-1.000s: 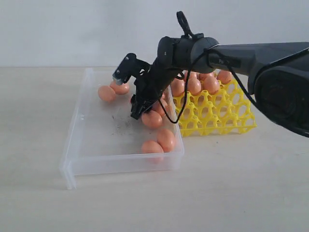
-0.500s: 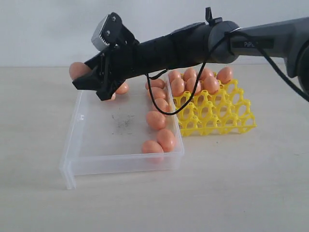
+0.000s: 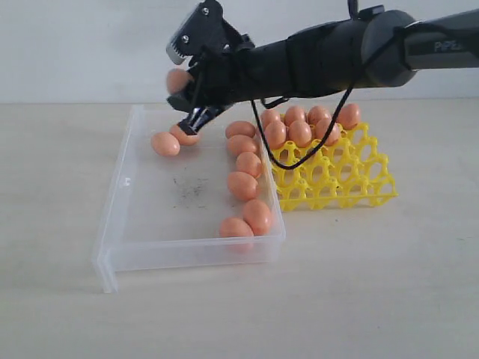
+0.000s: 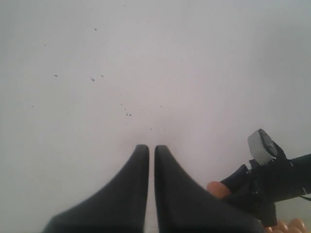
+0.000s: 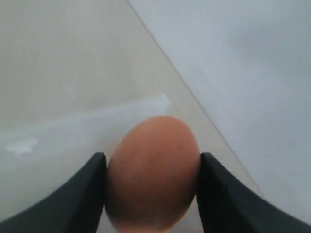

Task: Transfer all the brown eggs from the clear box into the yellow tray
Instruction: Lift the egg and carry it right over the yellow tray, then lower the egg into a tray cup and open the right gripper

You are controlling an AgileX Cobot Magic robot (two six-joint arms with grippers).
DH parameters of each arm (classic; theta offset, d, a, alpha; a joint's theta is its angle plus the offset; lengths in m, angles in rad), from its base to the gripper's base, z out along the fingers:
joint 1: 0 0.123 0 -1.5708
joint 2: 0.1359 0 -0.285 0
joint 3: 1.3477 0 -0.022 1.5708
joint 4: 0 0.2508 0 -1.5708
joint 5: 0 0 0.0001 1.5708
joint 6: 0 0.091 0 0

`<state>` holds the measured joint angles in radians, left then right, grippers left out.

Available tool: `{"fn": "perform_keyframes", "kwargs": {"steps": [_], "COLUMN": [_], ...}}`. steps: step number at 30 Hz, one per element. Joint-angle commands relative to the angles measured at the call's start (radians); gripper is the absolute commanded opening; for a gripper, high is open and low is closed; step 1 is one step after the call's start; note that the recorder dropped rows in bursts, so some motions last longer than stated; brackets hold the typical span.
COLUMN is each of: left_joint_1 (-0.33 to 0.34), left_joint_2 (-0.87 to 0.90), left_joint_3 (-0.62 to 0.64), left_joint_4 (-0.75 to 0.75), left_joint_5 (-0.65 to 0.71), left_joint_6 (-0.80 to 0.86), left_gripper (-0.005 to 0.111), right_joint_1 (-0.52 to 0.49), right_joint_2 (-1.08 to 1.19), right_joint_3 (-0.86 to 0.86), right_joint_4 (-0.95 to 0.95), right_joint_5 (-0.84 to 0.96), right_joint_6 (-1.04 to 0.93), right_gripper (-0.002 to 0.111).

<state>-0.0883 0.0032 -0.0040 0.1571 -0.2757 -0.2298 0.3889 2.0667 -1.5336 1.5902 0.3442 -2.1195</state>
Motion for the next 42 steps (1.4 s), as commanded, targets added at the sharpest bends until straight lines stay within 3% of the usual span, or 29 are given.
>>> {"fn": "perform_keyframes", "kwargs": {"steps": [1,4,6,7,8,9,10,11,12,13,14,18,21,25,30,42], "left_joint_1": [-0.004,-0.004,-0.004,-0.004,-0.004,-0.004,-0.004,-0.004,-0.004,-0.004,-0.004,-0.004,-0.004,-0.004,-0.004,-0.004], "left_joint_2": [-0.003,-0.003,-0.003,-0.003,-0.003,-0.003,-0.003,-0.003,-0.003,-0.003,-0.003,-0.003,-0.003,-0.003,-0.003,-0.003], "left_joint_3": [0.004,0.004,0.004,0.004,0.004,0.004,0.004,0.004,0.004,0.004,0.004,0.004,0.004,0.004,0.004,0.004], "left_joint_4": [-0.007,-0.007,-0.007,-0.007,-0.007,-0.007,-0.007,-0.007,-0.007,-0.007,-0.007,-0.007,-0.007,-0.007,-0.007,-0.007], "left_joint_5": [0.007,0.007,0.007,0.007,0.007,0.007,0.007,0.007,0.007,0.007,0.007,0.007,0.007,0.007,0.007,0.007], "left_joint_6": [-0.004,-0.004,-0.004,-0.004,-0.004,-0.004,-0.004,-0.004,-0.004,-0.004,-0.004,-0.004,-0.004,-0.004,-0.004,-0.004], "left_gripper": [0.004,0.004,0.004,0.004,0.004,0.004,0.004,0.004,0.004,0.004,0.004,0.004,0.004,0.004,0.004,0.004], "right_joint_1": [-0.001,-0.001,-0.001,-0.001,-0.003,-0.020,-0.029,-0.065,-0.109,-0.159,-0.212,-0.360,-0.590,-0.713,-0.716,-0.710], "right_joint_2": [-0.101,-0.159,-0.189,-0.194,-0.196,-0.207,-0.217,-0.219,-0.214,-0.203,-0.189,-0.171,-0.078,0.068,0.248,0.309], "right_joint_3": [0.130,0.213,0.261,0.287,0.308,0.374,0.407,0.494,0.552,0.580,0.587,0.594,0.594,0.520,0.319,0.287], "right_joint_4": [-0.153,-0.218,-0.279,-0.461,-0.549,-0.724,-0.820,-1.155,-1.493,-1.738,-1.972,-2.129,-2.306,-2.423,-2.555,-2.575], "right_joint_5": [-0.233,-0.384,-0.642,-0.907,-1.017,-1.150,-1.167,-1.207,-1.275,-1.347,-1.400,-1.404,-1.565,-1.565,-1.565,-1.565], "right_joint_6": [-0.010,-0.010,0.056,0.338,0.484,0.844,1.020,1.484,1.811,1.986,2.138,2.381,2.652,2.708,2.847,2.795], "right_gripper": [0.000,0.000,0.000,0.000,0.000,0.000,0.000,0.000,0.000,0.000,0.000,0.000,0.000,0.000,0.000,0.000]}}
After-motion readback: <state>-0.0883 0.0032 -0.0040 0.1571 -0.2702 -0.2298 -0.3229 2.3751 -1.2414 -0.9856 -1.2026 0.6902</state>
